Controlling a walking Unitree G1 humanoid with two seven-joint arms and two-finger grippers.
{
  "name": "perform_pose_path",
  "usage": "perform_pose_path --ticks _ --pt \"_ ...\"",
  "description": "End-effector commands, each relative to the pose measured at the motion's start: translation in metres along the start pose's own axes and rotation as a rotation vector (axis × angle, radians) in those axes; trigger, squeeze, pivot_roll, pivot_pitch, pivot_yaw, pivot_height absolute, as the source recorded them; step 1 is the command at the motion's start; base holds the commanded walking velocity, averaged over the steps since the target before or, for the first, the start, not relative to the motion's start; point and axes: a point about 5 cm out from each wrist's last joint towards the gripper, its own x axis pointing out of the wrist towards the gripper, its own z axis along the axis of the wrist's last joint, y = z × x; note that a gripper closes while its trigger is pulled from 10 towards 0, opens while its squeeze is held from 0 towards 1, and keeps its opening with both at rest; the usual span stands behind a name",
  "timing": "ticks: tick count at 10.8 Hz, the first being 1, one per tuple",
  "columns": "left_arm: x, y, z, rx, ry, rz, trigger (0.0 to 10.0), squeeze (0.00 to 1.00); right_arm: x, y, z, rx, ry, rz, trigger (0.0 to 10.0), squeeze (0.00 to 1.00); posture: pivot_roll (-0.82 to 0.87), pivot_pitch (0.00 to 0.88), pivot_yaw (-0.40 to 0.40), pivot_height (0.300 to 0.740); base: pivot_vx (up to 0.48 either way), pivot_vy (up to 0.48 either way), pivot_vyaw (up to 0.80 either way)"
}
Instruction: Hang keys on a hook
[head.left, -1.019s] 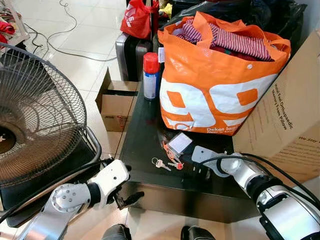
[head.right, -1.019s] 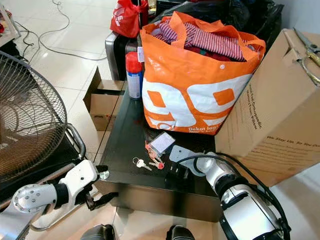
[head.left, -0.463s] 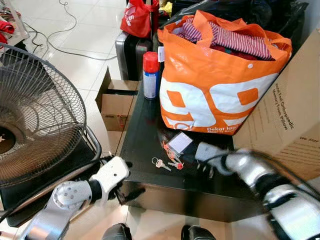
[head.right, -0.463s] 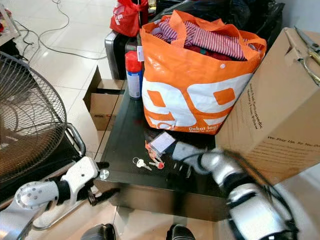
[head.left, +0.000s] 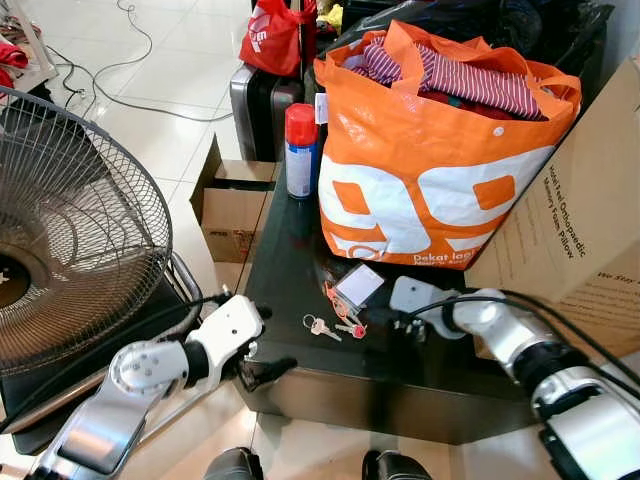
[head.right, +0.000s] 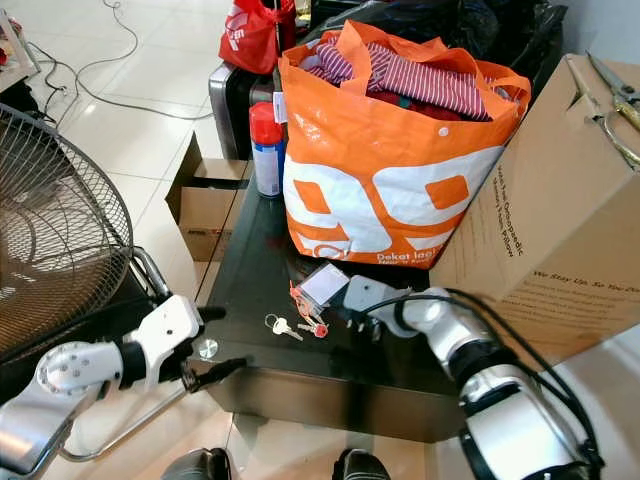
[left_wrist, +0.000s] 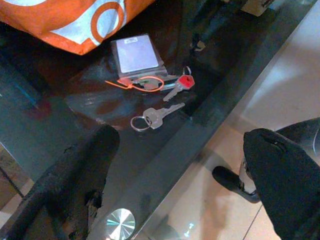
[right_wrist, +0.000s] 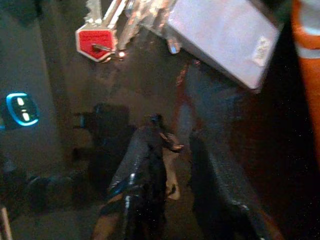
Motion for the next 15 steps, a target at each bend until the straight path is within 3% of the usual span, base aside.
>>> perform_pose_path --ticks 1,3,4,5,6,8,10,11,15 --pt "0.001 -0.003 0.006 0.005 -0.012 -0.028 10.0 0.0 -0.001 -0.002 -0.003 -0.006 0.036 -0.001 10.0 1.0 -0.04 0.132 -0.016 0.74 0.0 0.0 0.0" --pt "0.001 -0.004 0.015 0.019 -0.019 -0.042 10.0 0.0 0.003 -0.002 0.0 -0.036 0.061 -0.03 10.0 1.0 -0.04 0.135 -0.015 0.74 0.0 0.0 0.0" --pt "0.002 -0.004 0.018 0.021 -0.022 -0.046 10.0 0.0 0.005 -0.002 0.002 -0.026 0.061 -0.043 10.0 0.0 -0.04 0.136 -0.014 0.74 0.0 0.0 0.0" --pt "0.002 -0.005 0.02 0.022 -0.023 -0.049 10.0 0.0 0.006 -0.003 0.004 -0.014 0.06 -0.054 10.0 0.0 -0.04 0.137 -0.014 0.74 0.0 0.0 0.0" --pt "0.002 -0.005 0.021 0.023 -0.023 -0.051 10.0 0.0 0.006 -0.002 0.004 -0.009 0.06 -0.051 8.9 0.0 -0.04 0.138 -0.016 0.74 0.0 0.0 0.0" --pt "0.001 -0.006 0.024 0.02 -0.022 -0.051 10.0 0.0 0.008 0.0 0.003 -0.008 0.067 -0.04 3.3 0.0 -0.04 0.137 -0.018 0.74 0.0 0.0 0.0" --pt "0.001 -0.006 0.025 0.019 -0.021 -0.051 10.0 0.0 0.008 0.001 0.002 -0.005 0.072 -0.035 1.0 0.0 -0.04 0.136 -0.018 0.74 0.0 0.0 0.0" --pt "0.001 -0.005 0.025 0.019 -0.02 -0.05 10.0 0.0 0.008 0.001 0.002 -0.005 0.072 -0.034 0.2 0.0 -0.04 0.134 -0.018 0.74 0.0 0.0 0.0" --pt "0.002 -0.005 0.025 0.027 -0.017 -0.052 10.0 0.0 0.007 0.002 -0.001 -0.003 0.076 -0.027 0.0 0.0 -0.04 0.119 -0.014 0.74 0.0 0.0 0.0"
